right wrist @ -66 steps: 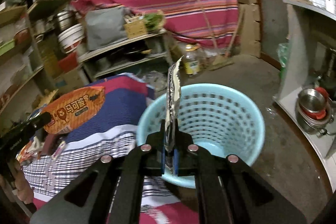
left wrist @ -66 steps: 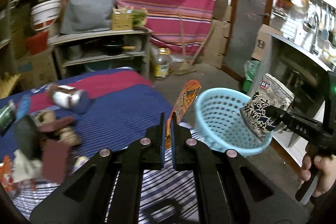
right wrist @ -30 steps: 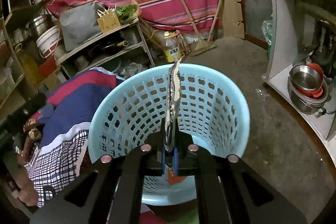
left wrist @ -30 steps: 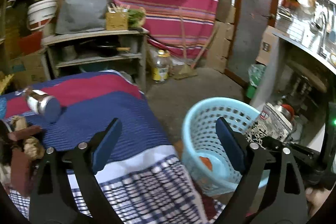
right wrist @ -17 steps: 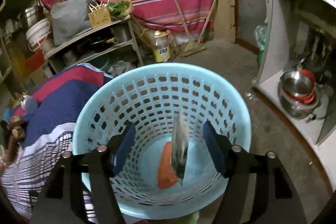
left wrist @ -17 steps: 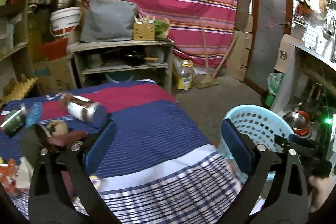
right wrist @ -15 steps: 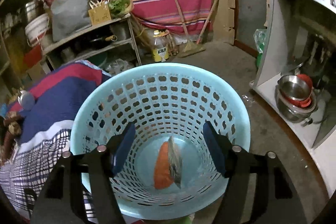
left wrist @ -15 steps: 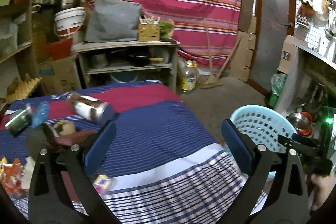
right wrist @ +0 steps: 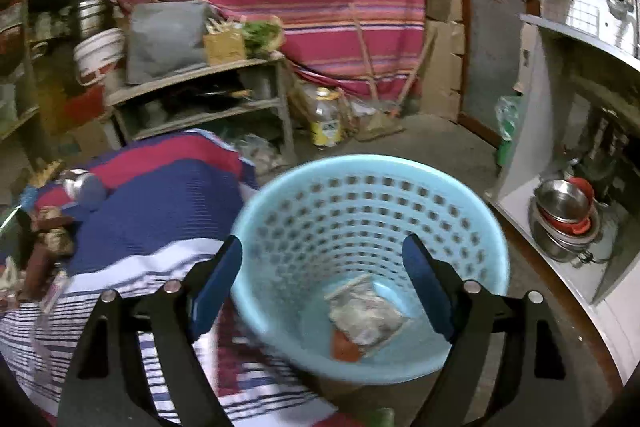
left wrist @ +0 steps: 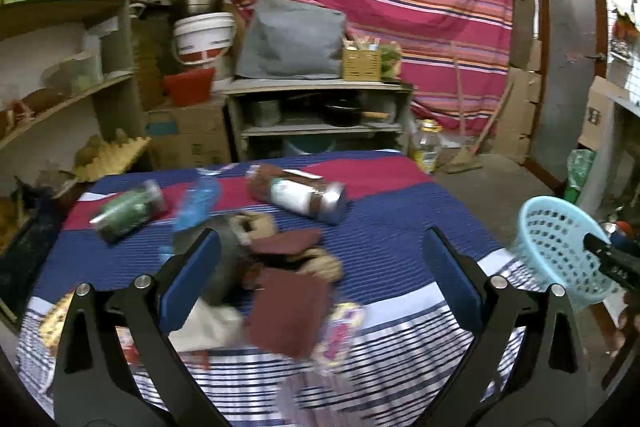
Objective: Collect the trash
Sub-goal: 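Grasp the red snack packet with the left tool while the right tool returns to the table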
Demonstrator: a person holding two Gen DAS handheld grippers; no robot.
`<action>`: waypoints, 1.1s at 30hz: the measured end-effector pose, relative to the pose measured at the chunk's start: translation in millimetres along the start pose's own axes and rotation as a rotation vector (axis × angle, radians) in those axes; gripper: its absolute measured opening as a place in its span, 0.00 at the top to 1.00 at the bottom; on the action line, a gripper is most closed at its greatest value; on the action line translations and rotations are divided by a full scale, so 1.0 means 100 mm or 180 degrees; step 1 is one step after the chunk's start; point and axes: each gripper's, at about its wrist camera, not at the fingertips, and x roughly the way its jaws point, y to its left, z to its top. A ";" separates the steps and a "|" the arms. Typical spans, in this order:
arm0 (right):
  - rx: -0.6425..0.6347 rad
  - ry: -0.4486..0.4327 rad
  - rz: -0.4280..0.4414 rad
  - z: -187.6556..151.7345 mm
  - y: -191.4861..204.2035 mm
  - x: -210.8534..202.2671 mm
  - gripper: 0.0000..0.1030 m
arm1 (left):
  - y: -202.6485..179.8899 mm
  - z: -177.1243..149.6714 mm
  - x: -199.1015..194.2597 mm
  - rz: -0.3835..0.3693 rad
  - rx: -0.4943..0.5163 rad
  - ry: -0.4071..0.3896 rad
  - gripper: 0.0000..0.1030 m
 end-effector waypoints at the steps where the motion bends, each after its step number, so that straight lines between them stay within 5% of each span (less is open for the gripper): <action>1: -0.0012 -0.0001 0.0053 -0.01 0.08 -0.02 0.19 | 0.10 -0.01 -0.03 0.0056 -0.0003 -0.0012 0.06; 19: -0.0454 0.0125 0.0612 -0.39 1.56 -0.24 0.16 | 1.24 -0.51 -0.22 0.0345 -0.0235 0.0152 0.06; 33: -0.0573 -0.0056 0.0426 -0.55 2.21 -0.35 0.11 | 2.12 -0.98 -0.16 0.0569 -0.0531 0.0539 0.05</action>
